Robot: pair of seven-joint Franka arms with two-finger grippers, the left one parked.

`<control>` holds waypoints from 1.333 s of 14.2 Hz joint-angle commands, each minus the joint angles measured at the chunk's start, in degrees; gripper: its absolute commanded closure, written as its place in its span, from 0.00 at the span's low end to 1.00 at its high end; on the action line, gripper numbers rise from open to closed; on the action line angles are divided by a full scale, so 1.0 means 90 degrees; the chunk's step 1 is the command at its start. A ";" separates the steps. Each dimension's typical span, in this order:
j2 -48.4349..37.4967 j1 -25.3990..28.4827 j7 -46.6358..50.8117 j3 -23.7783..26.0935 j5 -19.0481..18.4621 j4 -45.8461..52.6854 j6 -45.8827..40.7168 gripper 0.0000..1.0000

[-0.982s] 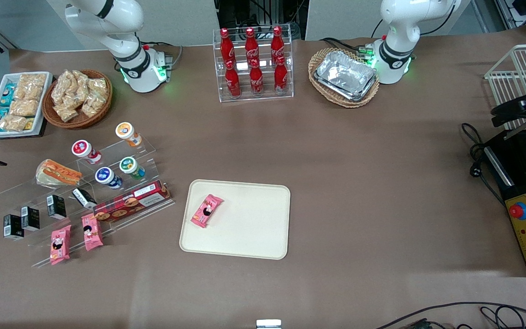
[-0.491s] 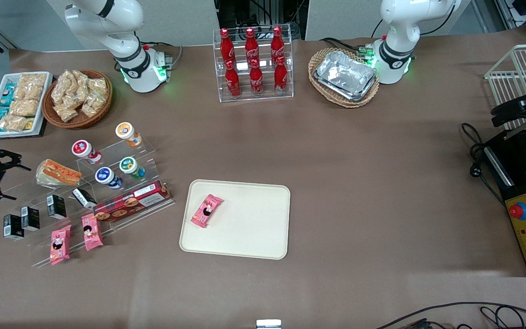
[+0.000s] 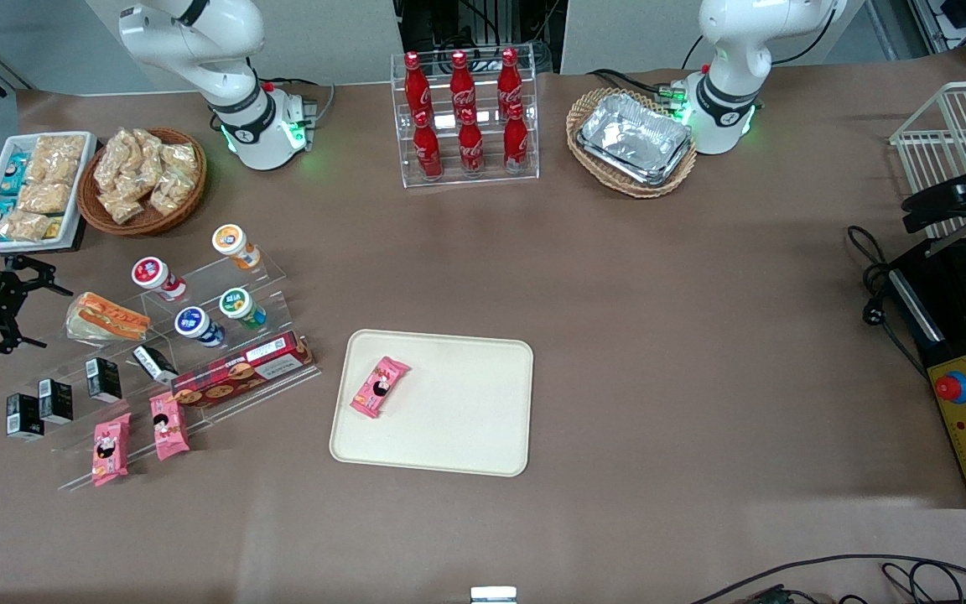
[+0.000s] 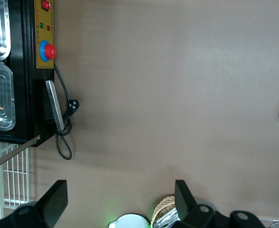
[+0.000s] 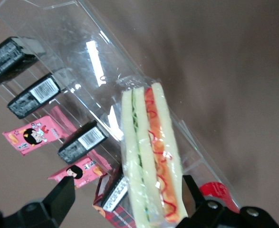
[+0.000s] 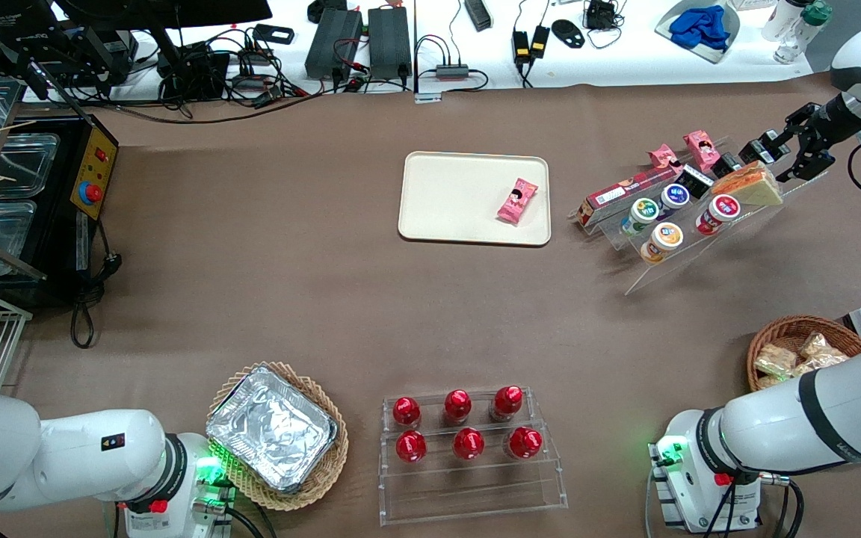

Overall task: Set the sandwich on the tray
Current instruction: 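Lower the open right gripper around the wrapped cucumber-carrot sandwich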

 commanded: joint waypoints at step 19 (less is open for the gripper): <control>-0.0306 0.0452 0.0159 0.0045 -0.0289 -0.1694 0.2265 0.06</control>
